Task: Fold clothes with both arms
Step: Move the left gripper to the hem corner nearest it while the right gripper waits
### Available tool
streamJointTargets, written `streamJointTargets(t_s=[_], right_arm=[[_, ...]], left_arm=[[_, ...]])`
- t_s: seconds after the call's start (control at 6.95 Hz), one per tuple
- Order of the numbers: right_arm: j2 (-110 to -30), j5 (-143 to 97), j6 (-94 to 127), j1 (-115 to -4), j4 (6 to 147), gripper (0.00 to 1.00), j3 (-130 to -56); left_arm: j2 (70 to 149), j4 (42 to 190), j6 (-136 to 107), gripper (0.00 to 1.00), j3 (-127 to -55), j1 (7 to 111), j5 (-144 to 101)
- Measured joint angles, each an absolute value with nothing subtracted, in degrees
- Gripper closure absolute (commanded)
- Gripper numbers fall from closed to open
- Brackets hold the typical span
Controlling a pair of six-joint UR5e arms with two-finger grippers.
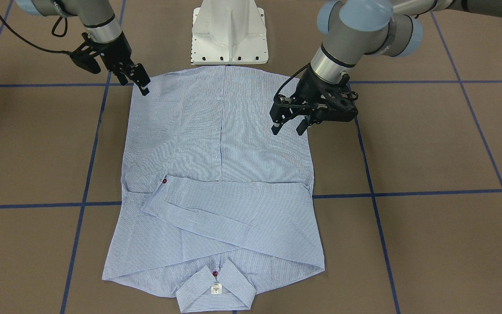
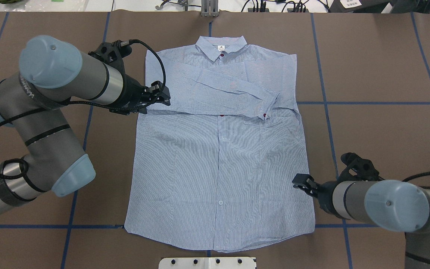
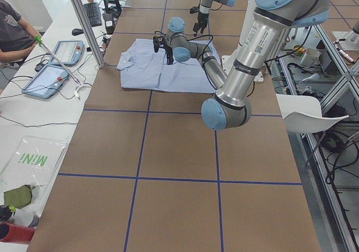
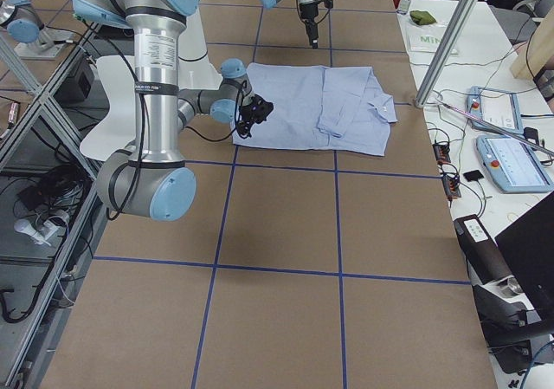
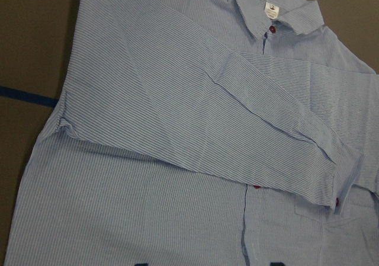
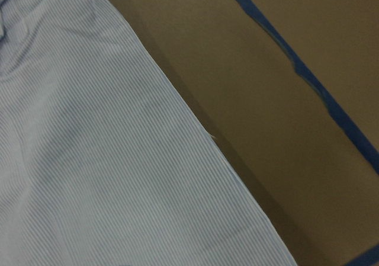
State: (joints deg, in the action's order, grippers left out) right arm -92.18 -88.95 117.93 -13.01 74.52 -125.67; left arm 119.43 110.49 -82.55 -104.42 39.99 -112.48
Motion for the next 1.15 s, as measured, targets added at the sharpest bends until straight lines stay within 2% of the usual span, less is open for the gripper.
streamJointTargets(t_s=[0.29, 0.86, 1.15], right_arm=[[-92.3, -84.0, 121.8, -6.4, 82.2, 0.14, -127.3], [-91.4, -83.4, 124.0, -4.3, 83.5, 0.18, -124.6], [-90.4, -83.4, 124.0, -4.0, 83.4, 0.30, -123.5]], left_arm=[[118.3, 110.8, -82.6, 0.23, -104.3, 40.0, -112.4], [117.4, 111.2, -82.5, 0.23, -104.1, 39.7, -112.2], [117.3, 111.2, -82.5, 0.23, -104.0, 39.6, -112.2]])
